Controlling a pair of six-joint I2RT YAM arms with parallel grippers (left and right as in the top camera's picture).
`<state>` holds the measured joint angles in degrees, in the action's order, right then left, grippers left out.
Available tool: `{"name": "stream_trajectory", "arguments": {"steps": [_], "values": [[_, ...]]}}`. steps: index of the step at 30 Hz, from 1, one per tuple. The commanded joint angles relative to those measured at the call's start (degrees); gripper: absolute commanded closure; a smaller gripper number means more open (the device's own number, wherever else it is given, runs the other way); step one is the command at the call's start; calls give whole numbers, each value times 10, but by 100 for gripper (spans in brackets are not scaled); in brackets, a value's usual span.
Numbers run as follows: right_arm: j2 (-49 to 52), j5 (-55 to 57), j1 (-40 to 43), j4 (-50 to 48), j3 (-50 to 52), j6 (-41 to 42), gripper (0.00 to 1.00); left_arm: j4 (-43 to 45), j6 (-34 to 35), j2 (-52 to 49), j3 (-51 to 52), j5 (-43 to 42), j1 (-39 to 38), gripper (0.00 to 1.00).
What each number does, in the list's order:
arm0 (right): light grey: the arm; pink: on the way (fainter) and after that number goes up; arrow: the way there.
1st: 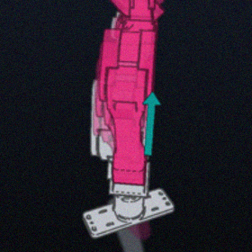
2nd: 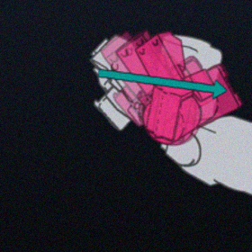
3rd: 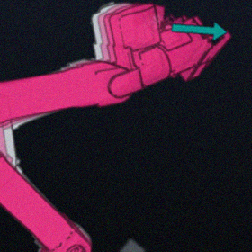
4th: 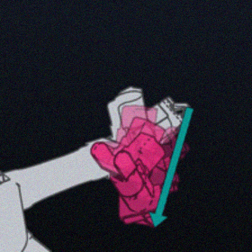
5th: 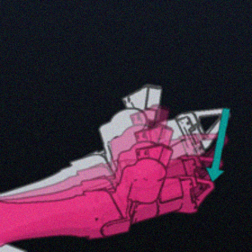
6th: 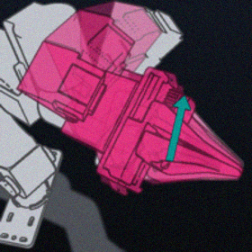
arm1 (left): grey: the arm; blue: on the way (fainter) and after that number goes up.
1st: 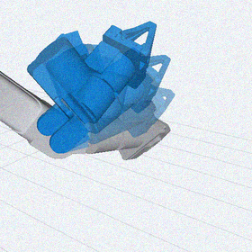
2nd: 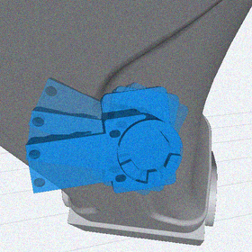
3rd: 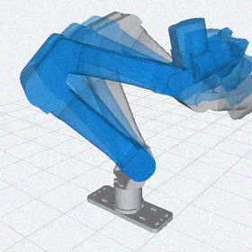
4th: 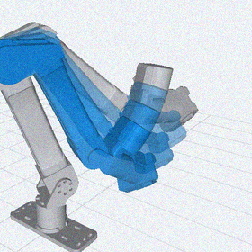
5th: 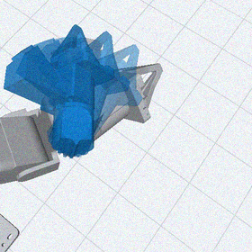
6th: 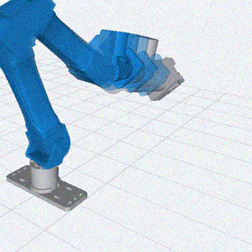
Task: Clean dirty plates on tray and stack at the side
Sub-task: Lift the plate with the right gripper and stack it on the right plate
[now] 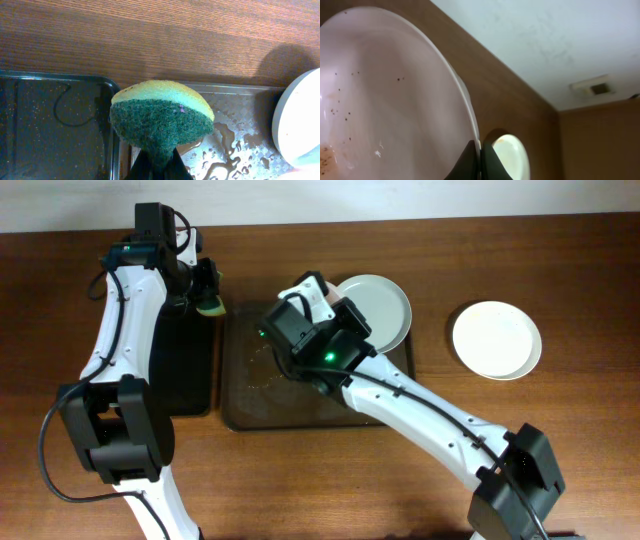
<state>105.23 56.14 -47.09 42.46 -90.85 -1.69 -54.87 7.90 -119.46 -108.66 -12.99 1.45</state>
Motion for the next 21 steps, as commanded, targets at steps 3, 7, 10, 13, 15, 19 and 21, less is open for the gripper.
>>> {"name": "stream_trajectory", "arguments": {"steps": [3,7,10,13,15,19,21], "values": [[-1,235,-39,-63,-3,-118,96,2,-9,13,-9,4,-3,99],[-1,311,-40,-147,-3,-118,96,2,-9,13,-9,4,-3,100],[-1,290,-50,-153,-3,-118,96,2,-9,13,-9,4,-3,99],[-1,267,-54,-153,-3,-105,96,1,-9,13,-9,4,-3,99],[-10,239,-34,-152,-3,-67,96,1,-9,13,-9,4,-3,99],[-127,-32,149,-37,-3,124,96,1,-9,13,-9,4,-3,99],[-153,-182,275,30,-3,186,96,1,-9,13,-9,4,-3,100]]}}
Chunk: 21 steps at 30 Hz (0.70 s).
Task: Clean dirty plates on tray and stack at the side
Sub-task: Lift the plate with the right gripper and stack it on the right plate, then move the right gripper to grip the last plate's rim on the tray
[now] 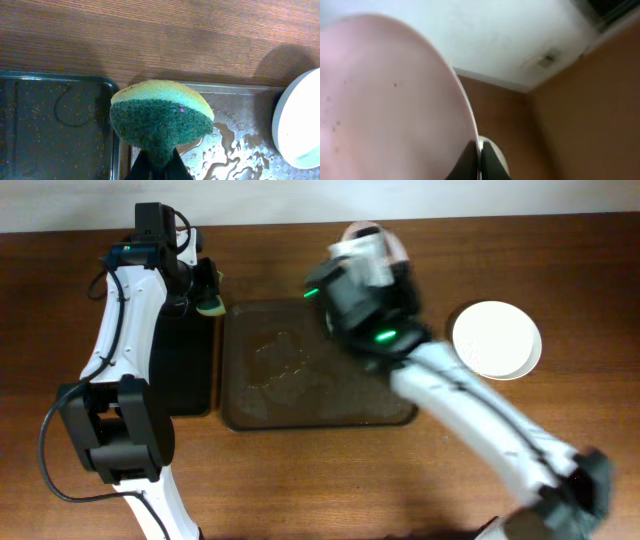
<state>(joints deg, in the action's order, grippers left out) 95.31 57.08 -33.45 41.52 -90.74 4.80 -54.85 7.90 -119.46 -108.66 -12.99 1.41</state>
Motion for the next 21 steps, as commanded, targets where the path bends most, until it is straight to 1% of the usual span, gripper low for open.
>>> {"name": "stream_trajectory", "arguments": {"steps": [1,3,5,6,7,8,10,11,14,15,16,18,20,21], "values": [[-54,-265,209,63,-4,140,96,1,-9,13,-9,4,-2,99],[-23,-449,395,107,-4,157,96,1,-9,13,-9,4,-2,99],[19,-513,485,117,1,157,96,1,-9,13,-9,4,-2,100],[48,-520,517,120,7,157,96,1,-9,13,-9,4,-2,100],[83,-520,539,118,15,157,96,1,-9,13,-9,4,-2,99],[124,-520,546,117,17,156,96,2,-9,13,-9,4,-2,99],[169,-519,545,116,17,157,96,3,-9,13,-9,4,-2,100],[183,-518,545,114,17,157,96,3,-9,13,-9,4,-2,99],[185,-498,550,117,17,157,96,3,-9,13,-9,4,-2,100],[184,-514,549,116,15,156,67,3,-9,13,-9,4,-2,100],[184,-568,547,125,1,149,56,3,-9,13,-9,4,-2,100],[175,-656,531,143,-49,114,51,3,-9,13,-9,4,-2,100],[169,-660,479,148,-99,106,48,3,-9,13,-9,4,-2,99],[169,-660,446,130,-105,107,47,3,-9,13,-9,4,-2,99]]}}
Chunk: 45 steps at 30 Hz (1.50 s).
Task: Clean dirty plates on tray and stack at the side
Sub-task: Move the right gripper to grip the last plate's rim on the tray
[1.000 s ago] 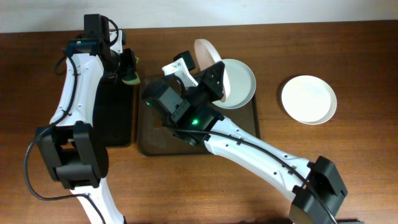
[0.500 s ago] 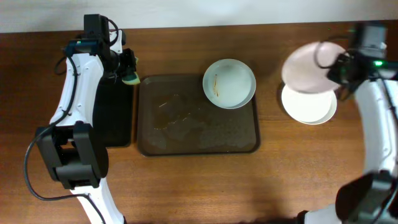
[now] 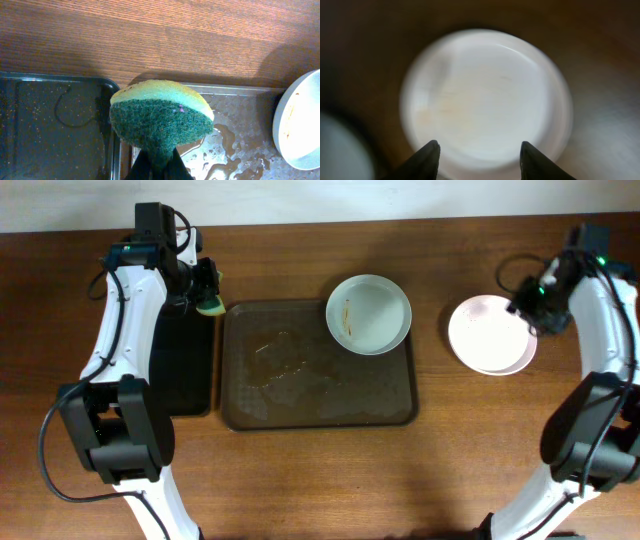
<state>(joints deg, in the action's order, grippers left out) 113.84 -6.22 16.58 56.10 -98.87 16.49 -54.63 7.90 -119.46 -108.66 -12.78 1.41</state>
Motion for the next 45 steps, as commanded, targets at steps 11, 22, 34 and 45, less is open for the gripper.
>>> {"name": "stream_trajectory", "arguments": {"steps": [11,22,34,45], "values": [[128,-6,-271,-58,-23,70,56,1,-9,13,-9,2,-2,99],[132,22,-372,14,41,80,70,2,-9,13,-9,2,-13,100],[132,36,-328,111,-91,5,58,3,-9,13,-9,2,-13,99],[133,69,-281,11,-21,-12,53,3,-9,13,-9,2,-13,99]]}}
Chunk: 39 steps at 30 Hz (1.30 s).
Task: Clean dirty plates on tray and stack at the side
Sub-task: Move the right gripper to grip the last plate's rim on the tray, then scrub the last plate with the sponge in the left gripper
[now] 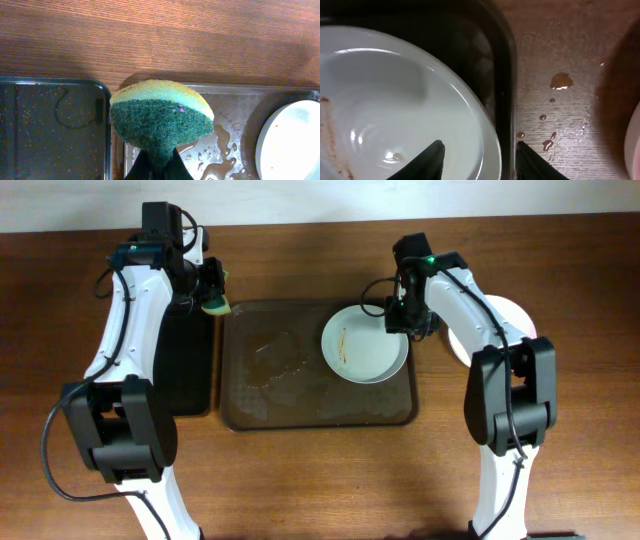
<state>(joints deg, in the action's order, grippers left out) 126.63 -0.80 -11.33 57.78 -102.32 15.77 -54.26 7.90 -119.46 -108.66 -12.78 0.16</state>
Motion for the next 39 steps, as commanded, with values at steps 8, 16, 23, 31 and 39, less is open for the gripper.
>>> {"name": "stream_trajectory", "arguments": {"steps": [8,16,23,31,39], "values": [[5,-28,-5,-13,34,-5,54,0,-9,13,-9,2,-1,99],[5,-37,-64,-33,52,9,67,0,-9,13,-9,2,-1,99],[36,-39,-100,-106,53,46,75,-15,-9,13,-9,2,-1,99],[49,-93,-100,-122,53,47,96,46,-9,12,48,2,-101,100],[49,-93,-100,-122,53,47,95,301,-30,-52,242,2,-167,100]]}}
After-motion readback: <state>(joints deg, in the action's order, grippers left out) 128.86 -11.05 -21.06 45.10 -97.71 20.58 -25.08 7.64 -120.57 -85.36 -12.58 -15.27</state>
